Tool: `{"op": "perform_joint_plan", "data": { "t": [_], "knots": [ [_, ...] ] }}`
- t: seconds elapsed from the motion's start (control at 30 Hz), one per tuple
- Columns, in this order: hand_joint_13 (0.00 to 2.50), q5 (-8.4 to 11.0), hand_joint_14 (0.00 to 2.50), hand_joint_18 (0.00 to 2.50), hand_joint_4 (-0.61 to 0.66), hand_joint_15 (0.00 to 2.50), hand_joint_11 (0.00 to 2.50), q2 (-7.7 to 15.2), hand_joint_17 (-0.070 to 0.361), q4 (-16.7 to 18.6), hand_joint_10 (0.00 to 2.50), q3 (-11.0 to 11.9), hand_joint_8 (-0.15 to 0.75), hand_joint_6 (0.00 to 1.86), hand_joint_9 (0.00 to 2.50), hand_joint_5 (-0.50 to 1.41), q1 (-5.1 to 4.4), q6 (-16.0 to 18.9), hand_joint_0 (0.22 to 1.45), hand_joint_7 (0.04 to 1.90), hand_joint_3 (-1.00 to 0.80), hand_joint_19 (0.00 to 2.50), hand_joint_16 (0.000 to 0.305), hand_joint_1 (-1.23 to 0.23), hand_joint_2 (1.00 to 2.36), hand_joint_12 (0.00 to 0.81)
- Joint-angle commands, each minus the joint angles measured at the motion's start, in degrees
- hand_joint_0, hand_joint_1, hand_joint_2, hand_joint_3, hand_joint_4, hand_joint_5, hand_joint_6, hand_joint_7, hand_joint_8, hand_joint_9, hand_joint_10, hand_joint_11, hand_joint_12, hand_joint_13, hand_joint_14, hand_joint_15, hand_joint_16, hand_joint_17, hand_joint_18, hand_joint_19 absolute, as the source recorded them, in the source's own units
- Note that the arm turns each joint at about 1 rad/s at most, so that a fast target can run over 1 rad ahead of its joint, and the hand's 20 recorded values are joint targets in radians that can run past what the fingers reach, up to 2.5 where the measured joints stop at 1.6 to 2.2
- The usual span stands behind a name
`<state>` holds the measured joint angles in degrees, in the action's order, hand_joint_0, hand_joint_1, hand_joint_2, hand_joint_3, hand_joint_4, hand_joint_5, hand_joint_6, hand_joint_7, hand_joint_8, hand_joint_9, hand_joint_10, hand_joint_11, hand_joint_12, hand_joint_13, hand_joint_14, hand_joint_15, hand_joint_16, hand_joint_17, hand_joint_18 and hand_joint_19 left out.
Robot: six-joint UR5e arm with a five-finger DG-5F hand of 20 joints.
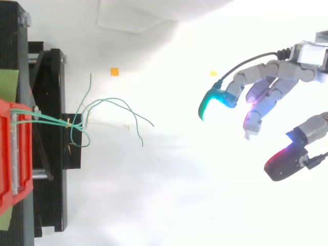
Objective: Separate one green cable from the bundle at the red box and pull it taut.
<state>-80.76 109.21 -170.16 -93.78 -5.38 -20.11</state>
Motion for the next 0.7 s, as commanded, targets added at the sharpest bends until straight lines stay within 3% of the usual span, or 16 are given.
{"op": "perform_joint_plan", "data": {
  "t": [0.0,0.03,0.07,0.1,0.13,0.2,0.23,0.27,0.3,0.33,0.37,0.43,0.67],
  "knots": [
    [0.91,-0.01,0.03,0.52,0.14,0.81,1.24,0.04,0.076,0.01,0.87,0.00,0.251,0.50,0.98,-0.19,0.02,-0.02,0.55,0.72,-0.50,0.62,0.034,-0.73,1.00,0.310],
    [0.88,-0.01,0.02,0.52,0.14,0.73,1.43,0.04,0.076,0.01,0.11,0.00,0.245,0.50,1.06,-0.20,0.02,-0.02,0.55,0.71,-0.50,0.61,0.034,-0.73,1.00,0.315],
    [0.82,-0.01,0.02,0.52,0.14,0.46,0.66,-0.05,0.076,0.01,0.02,0.00,0.207,0.50,0.88,-0.20,0.02,0.07,0.55,0.69,-0.50,0.57,0.034,-0.73,1.00,0.325],
    [0.80,0.08,0.01,0.51,0.13,0.35,0.41,0.04,0.075,-0.08,0.01,0.00,0.204,0.50,0.83,-0.20,-0.07,0.07,0.55,0.67,-0.50,0.55,0.033,-0.73,1.00,0.331],
    [0.83,0.08,0.01,0.50,0.14,0.32,0.46,0.04,0.075,-0.08,0.01,0.00,0.198,0.50,0.96,-0.20,0.02,0.07,0.55,0.67,-0.50,0.53,0.033,-0.73,1.00,0.335],
    [0.88,-0.01,0.02,0.50,0.14,0.53,1.18,0.04,0.075,0.01,0.01,0.00,0.226,0.50,1.09,-0.19,0.02,-0.02,0.55,0.69,-0.50,0.57,0.033,-0.73,1.00,0.314],
    [0.90,0.08,0.02,0.51,0.14,0.70,1.41,-0.05,0.076,-0.08,0.28,0.00,0.229,0.50,1.09,-0.19,0.02,0.07,0.55,0.71,-0.50,0.60,0.034,-0.73,1.00,0.307],
    [0.90,0.08,0.02,0.52,0.14,0.75,1.43,-0.05,0.077,-0.08,0.41,0.00,0.231,0.50,1.06,-0.19,0.02,0.07,0.55,0.72,-0.50,0.62,0.034,-0.73,1.00,0.307],
    [0.90,0.08,0.02,0.52,0.14,0.76,1.41,-0.05,0.077,-0.08,0.44,0.00,0.231,0.50,1.05,-0.19,0.02,0.07,0.55,0.72,-0.50,0.61,0.034,-0.73,1.00,0.306],
    [0.90,-0.01,0.02,0.52,0.14,0.72,1.30,-0.05,0.077,0.01,0.01,0.00,0.248,0.50,1.01,-0.19,0.02,-0.02,0.55,0.72,-0.50,0.61,0.034,-0.73,1.00,0.313],
    [0.89,-0.01,0.02,0.52,0.14,0.70,1.08,0.04,0.077,0.01,0.02,0.00,0.248,0.50,0.92,-0.19,0.02,0.07,0.55,0.72,-0.50,0.61,0.034,-0.73,1.00,0.314],
    [0.89,-0.01,0.02,0.52,0.14,0.68,0.91,0.04,0.077,-0.08,0.02,0.00,0.246,0.50,0.89,-0.19,0.02,-0.02,0.55,0.72,-0.50,0.61,0.034,-0.73,1.00,0.315],
    [1.11,-0.01,0.02,0.63,0.16,0.65,0.83,0.04,0.082,0.01,0.02,0.00,0.254,0.50,1.02,-0.17,0.02,0.07,0.54,0.73,-0.50,0.62,0.036,-0.69,1.00,0.359]
  ]
}}
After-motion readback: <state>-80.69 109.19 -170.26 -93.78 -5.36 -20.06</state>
